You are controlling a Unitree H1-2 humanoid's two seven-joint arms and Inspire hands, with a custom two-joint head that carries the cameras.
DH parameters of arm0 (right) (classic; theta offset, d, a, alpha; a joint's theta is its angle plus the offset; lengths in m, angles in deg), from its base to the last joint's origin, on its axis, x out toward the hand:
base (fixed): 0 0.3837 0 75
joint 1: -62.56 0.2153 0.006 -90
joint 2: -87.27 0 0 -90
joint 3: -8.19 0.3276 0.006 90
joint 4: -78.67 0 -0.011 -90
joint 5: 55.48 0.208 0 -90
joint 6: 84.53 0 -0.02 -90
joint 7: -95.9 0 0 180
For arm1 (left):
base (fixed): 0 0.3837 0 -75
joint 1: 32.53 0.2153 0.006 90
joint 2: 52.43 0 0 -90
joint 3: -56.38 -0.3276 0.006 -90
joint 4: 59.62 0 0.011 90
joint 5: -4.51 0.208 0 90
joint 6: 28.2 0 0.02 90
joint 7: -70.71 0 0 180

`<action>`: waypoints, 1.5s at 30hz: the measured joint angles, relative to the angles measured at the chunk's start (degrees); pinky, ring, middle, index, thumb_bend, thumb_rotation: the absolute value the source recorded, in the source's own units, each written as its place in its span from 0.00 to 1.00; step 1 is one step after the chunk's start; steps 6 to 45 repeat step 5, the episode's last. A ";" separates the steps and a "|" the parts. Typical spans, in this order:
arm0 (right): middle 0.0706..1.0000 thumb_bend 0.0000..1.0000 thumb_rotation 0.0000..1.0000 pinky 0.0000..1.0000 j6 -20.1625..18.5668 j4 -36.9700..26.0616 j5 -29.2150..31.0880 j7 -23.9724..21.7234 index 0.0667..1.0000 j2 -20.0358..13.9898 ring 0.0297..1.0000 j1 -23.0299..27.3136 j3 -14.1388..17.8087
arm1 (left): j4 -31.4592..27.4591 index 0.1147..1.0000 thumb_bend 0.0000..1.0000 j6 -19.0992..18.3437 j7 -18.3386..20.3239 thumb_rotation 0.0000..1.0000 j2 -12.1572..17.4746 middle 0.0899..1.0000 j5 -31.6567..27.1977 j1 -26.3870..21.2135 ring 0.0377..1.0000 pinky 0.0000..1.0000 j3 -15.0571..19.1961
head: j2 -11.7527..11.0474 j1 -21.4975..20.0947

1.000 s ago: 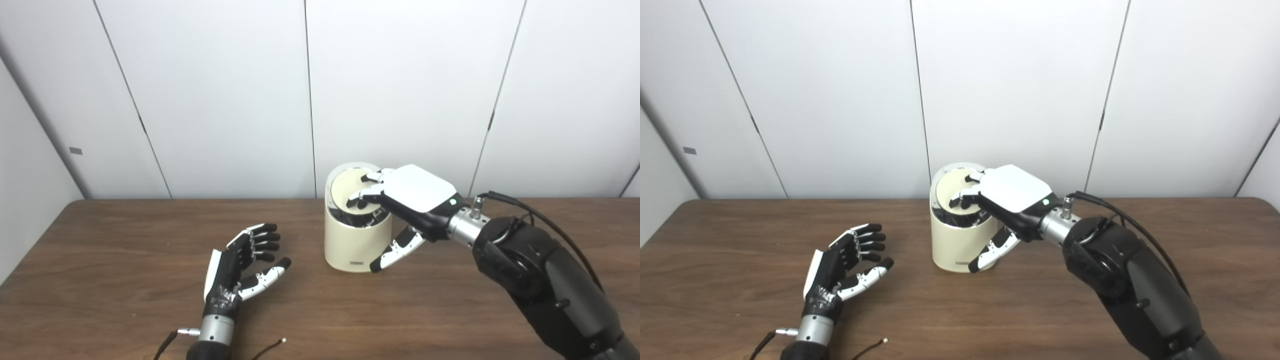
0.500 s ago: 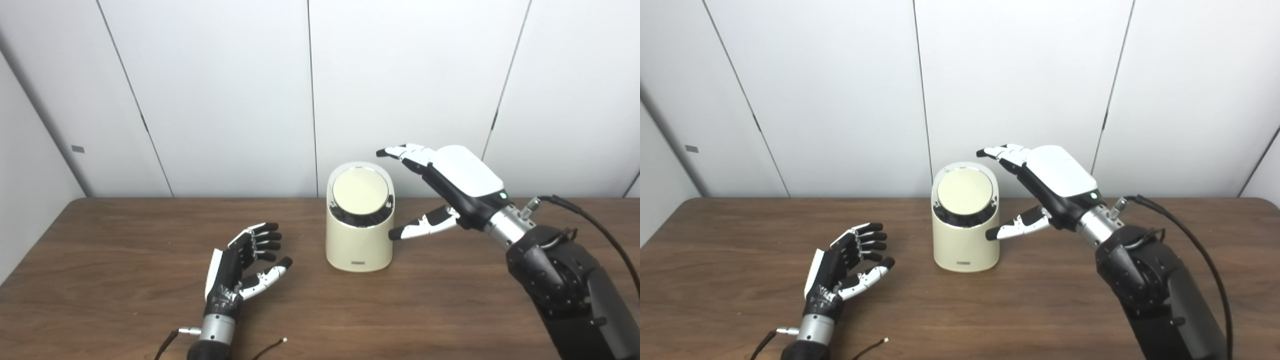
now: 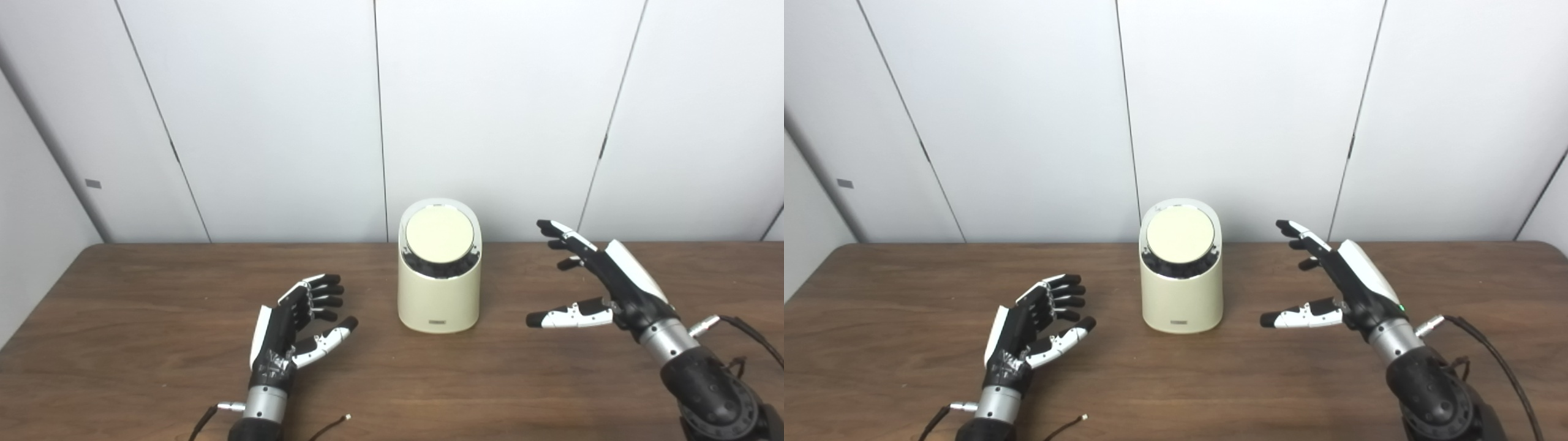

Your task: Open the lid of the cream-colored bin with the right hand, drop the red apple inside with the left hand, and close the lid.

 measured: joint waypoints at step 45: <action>0.88 0.79 0.19 0.67 0.74 1.44 3.87 1.43 0.89 0.48 0.80 -1.87 0.36 | 0.00 0.68 0.63 0.00 0.05 0.01 -0.05 0.66 -0.57 -0.06 0.64 0.58 0.06 | -0.09 -0.26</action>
